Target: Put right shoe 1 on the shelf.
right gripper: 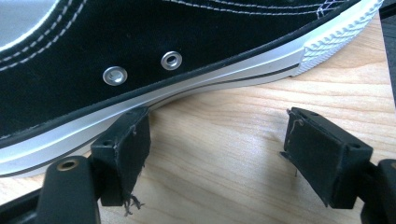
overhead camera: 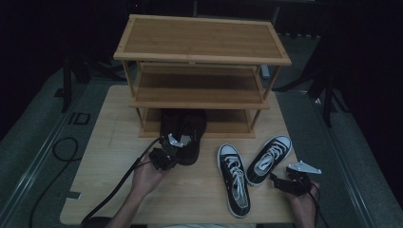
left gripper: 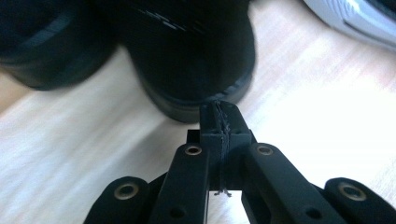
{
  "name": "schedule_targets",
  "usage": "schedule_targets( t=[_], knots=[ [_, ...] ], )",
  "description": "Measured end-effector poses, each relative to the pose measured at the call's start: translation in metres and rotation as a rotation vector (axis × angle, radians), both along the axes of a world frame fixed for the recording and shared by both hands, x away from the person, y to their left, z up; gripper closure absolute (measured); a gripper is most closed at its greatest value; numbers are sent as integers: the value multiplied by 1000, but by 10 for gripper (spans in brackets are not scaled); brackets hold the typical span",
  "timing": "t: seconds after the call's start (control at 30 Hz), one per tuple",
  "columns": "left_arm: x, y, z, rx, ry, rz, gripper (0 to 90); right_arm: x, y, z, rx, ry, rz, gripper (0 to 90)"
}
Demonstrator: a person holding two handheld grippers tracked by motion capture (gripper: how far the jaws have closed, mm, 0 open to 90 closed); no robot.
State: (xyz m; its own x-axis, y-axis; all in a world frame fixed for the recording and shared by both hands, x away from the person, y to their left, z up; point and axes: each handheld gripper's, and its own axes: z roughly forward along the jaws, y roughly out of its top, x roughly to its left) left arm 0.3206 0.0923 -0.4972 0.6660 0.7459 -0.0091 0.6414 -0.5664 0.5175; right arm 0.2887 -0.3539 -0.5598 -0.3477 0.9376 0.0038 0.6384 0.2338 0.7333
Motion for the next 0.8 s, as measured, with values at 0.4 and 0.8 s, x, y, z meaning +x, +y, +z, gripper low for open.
schedule_targets(
  t=[0.4,0.8],
  knots=[
    [3,-19,-18,33,8,-10,900,0,0,0,0,0,0,225],
    [20,-44,-11,-7,-43,-15,900,0,0,0,0,0,0,225]
  ],
)
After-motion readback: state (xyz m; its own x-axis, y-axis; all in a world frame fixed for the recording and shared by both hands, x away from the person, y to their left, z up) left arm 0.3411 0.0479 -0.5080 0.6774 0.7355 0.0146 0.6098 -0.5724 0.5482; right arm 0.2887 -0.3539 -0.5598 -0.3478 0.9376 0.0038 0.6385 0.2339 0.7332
